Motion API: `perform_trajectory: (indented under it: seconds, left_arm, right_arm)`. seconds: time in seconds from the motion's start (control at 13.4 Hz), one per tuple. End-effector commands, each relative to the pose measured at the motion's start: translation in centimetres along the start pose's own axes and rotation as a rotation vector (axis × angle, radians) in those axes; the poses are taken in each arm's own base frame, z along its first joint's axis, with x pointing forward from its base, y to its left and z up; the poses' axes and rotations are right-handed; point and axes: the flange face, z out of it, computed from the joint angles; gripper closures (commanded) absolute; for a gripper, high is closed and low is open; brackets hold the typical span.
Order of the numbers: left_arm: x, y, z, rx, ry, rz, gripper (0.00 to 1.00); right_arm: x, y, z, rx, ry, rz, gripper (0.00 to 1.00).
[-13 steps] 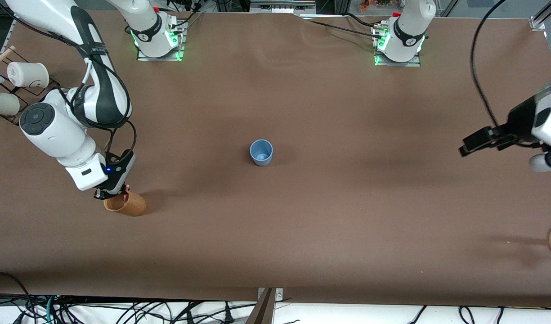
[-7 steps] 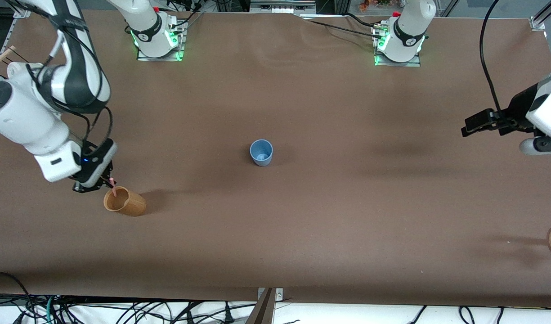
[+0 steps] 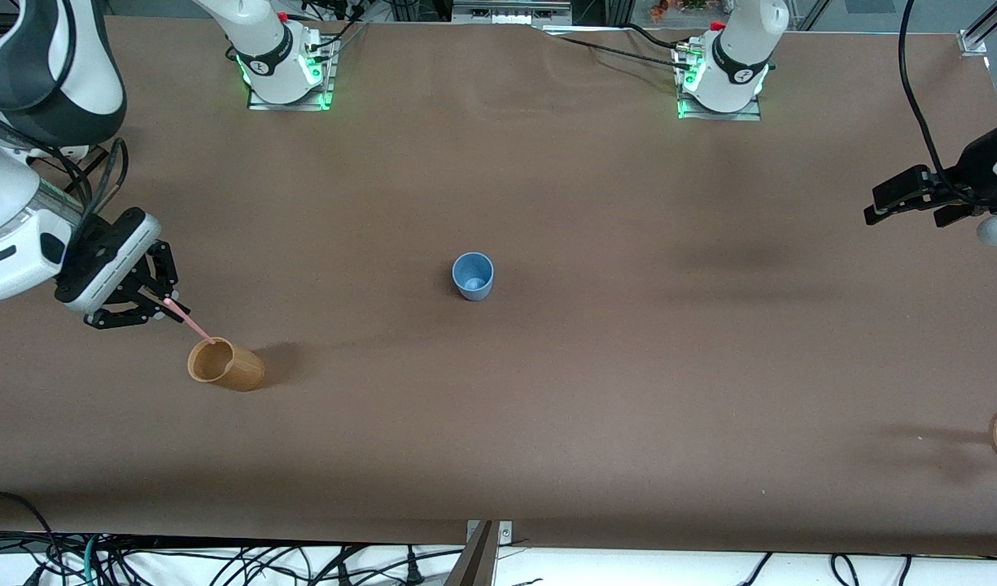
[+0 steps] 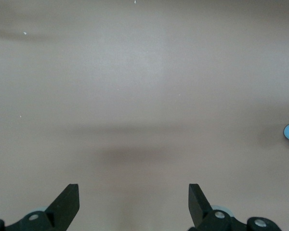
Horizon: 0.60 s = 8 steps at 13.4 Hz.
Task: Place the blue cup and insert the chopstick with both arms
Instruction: 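Grasp the pink chopstick and lift it out of the tan cup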
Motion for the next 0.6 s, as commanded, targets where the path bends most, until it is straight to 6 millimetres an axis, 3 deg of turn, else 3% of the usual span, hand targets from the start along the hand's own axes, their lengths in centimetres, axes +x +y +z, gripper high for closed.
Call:
perform_trajectory:
  seconds: [0.0, 0.22, 0.52]
  left_arm:
    - [-0.6, 0.5, 0.2, 0.016, -0.006, 0.030, 0.00]
    - [-0.3, 0.2, 0.3, 0.016, -0.008, 0.037, 0.00]
    - [-0.3, 0.6, 0.4, 0.018, -0.008, 0.043, 0.00]
  right_arm:
    - [3.9, -1.6, -2.3, 0.054, 0.045, 0.106, 1.00]
    - [7.5, -3.3, -4.6, 0.081, 0.066, 0.210, 1.00]
    - [12.7, -6.3, -3.3, 0.143, 0.123, 0.323, 1.00]
